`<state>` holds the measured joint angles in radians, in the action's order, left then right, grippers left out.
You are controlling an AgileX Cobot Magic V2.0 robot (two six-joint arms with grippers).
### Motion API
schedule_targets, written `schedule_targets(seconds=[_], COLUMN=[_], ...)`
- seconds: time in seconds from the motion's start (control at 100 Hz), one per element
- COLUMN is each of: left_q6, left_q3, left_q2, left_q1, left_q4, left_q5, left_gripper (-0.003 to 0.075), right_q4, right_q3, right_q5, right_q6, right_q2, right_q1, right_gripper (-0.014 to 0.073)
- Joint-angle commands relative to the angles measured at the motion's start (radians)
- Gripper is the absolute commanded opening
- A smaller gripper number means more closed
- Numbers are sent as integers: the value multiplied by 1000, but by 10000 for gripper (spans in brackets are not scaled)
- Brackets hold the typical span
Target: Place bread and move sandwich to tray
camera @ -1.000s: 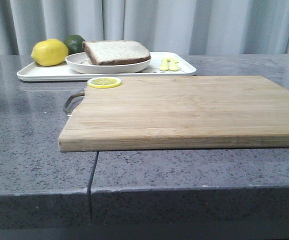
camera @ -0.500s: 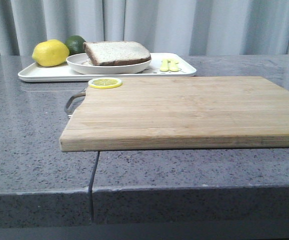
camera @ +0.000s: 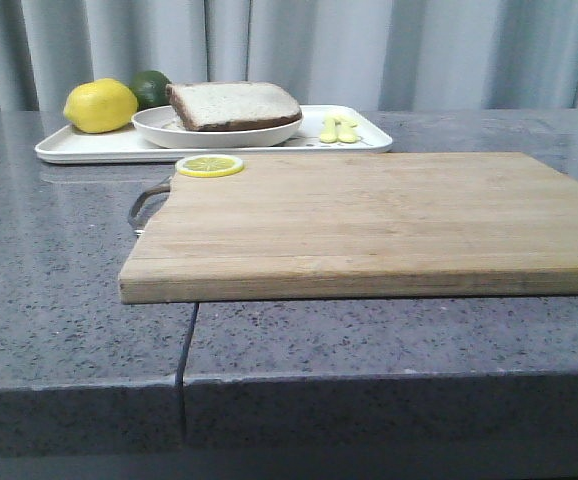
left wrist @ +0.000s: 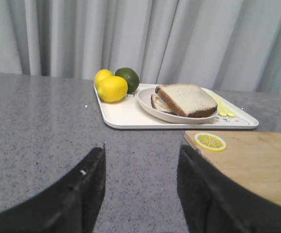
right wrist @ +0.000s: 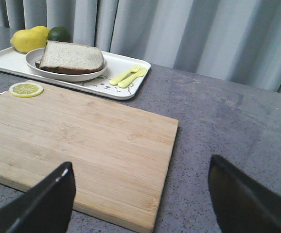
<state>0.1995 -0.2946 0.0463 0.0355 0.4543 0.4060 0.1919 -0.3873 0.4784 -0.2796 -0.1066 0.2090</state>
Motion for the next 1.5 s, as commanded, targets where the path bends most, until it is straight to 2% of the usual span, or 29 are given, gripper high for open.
schedule_targets(seconds=[0.0, 0.12, 0.24, 0.34, 0.39, 0.46, 1.23, 1.49], left_q6=[2, 2, 2, 2, 2, 2, 2, -15], left_q3=[1, 11, 11, 11, 11, 11, 11, 75], left_q2=[10, 10, 10, 10, 10, 10, 10, -3], left_q1=[9, 9, 9, 9, 9, 9, 9, 3], left_q4=[20, 20, 20, 20, 21, 23, 39, -277], left_q5=[-70, -72, -77, -78, -78, -79, -74, -84], left_gripper=[318, 279, 206, 106, 49, -18, -19, -19], right_q4=[-8, -8, -8, -8, -8, -8, -8, -8], right_q3=[-23, -23, -23, -23, -23, -23, -23, -23], right_q5=[-90, -130, -146, -146, -146, -147, -144, -143], right_q6=[-1, -1, -1, -1, -1, -1, -1, -1], right_q2=[-9, -9, -9, -9, -9, -9, -9, -9], right_q1=[-7, -7, -7, -7, -7, -7, -7, -7], right_gripper=[542, 416, 190, -9, -74, -64, -67, -67])
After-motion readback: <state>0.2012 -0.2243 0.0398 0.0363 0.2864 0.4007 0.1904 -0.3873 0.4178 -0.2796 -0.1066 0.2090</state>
